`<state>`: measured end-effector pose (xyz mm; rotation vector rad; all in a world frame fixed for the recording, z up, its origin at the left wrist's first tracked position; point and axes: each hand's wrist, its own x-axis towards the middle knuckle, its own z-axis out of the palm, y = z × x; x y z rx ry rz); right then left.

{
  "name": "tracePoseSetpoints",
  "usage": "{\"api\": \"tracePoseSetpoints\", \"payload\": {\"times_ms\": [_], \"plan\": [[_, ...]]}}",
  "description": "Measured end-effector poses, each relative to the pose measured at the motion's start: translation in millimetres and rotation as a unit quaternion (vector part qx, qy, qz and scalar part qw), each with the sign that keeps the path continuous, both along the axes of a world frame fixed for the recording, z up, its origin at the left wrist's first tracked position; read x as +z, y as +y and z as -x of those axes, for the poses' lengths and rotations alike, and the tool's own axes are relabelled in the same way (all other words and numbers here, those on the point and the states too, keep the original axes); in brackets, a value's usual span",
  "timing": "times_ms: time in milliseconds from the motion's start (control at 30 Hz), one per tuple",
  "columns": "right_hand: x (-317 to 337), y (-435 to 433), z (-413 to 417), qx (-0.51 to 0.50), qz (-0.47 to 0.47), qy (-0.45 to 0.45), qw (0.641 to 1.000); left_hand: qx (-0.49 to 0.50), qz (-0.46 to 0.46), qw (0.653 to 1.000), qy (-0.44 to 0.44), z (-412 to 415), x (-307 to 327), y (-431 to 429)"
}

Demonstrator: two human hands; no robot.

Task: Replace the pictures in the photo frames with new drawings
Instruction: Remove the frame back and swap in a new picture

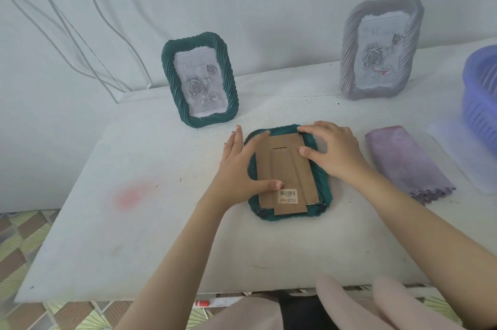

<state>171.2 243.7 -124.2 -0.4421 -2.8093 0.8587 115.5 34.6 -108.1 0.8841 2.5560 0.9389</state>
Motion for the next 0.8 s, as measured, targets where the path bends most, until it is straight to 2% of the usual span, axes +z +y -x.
{"api": "tracePoseSetpoints", "payload": {"times_ms": [100, 233, 300, 400, 500, 633, 800], "plan": [[4.0, -0.8, -6.6, 0.016, 0.026, 0.043, 0.999, -0.036, -0.058, 0.993, 0.099, -8.9, -10.6, -3.5], [7.9, 0.8, -27.2, 0.08, 0.042, 0.064, 0.994, -0.035, -0.075, 0.985, 0.149, -15.6, -16.8, -3.9], [8.2, 3.1, -41.2, 0.114, 0.048, 0.053, 0.991, -0.043, -0.055, 0.989, 0.129, -16.7, -10.7, -5.7], [11.1, 4.8, -58.4, 0.143, 0.065, 0.015, 0.987, -0.079, 0.018, 0.996, 0.021, -14.2, 6.6, -12.5], [15.1, 6.7, -66.9, 0.156, 0.077, -0.038, 0.984, -0.121, 0.106, 0.985, -0.066, -9.6, 18.9, -19.2], [19.1, 6.5, -70.9, 0.164, 0.088, -0.065, 0.98, -0.157, 0.178, 0.971, -0.038, -4.8, 20.5, -23.1], [22.0, 6.9, -69.4, 0.18, 0.085, -0.082, 0.977, -0.181, 0.209, 0.961, 0.024, -3.4, 22.4, -21.6]]}}
